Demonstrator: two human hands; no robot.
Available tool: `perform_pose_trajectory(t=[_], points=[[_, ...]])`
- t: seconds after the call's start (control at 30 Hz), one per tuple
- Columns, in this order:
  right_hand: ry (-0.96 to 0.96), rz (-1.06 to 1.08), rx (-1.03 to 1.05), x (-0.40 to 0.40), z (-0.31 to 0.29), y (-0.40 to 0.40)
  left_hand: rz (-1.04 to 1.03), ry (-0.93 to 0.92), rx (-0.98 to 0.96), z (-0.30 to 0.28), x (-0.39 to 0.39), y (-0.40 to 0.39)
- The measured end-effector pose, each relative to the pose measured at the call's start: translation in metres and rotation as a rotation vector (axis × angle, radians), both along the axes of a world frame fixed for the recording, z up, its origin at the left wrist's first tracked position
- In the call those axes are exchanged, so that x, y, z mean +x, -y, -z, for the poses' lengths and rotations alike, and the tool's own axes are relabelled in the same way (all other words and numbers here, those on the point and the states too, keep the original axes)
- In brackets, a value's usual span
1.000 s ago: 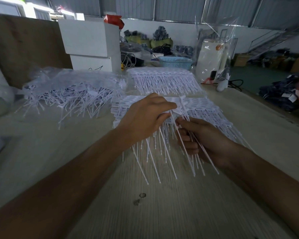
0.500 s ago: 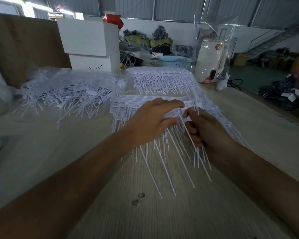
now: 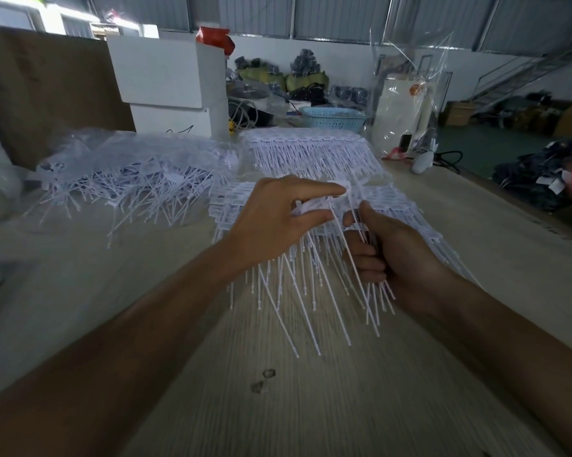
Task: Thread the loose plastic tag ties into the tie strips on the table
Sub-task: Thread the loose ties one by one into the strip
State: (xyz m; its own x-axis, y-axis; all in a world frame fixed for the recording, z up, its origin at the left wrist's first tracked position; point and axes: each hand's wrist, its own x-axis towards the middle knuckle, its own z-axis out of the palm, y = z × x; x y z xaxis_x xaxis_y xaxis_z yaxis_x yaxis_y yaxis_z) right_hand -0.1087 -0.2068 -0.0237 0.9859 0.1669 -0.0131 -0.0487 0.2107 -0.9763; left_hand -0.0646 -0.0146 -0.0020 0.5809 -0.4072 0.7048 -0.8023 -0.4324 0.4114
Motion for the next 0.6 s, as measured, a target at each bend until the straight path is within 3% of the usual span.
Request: perform_pose_trajectory(t=[0.17, 0.4, 0.6], points=[[0.037, -0.051, -0.047, -0.001, 0.002, 0.002, 0.023, -0.013, 0.044, 0.006, 0.006, 0.0], [0.056, 0.103, -0.152, 0.001, 0.002, 0.001, 0.044, -0.116, -0.061, 0.01, 0.01, 0.002], [0.152, 0.092, -0.362, -0.009, -0.003, -0.007, 0.046, -0.082, 0.077, 0.01, 0.011, 0.005]])
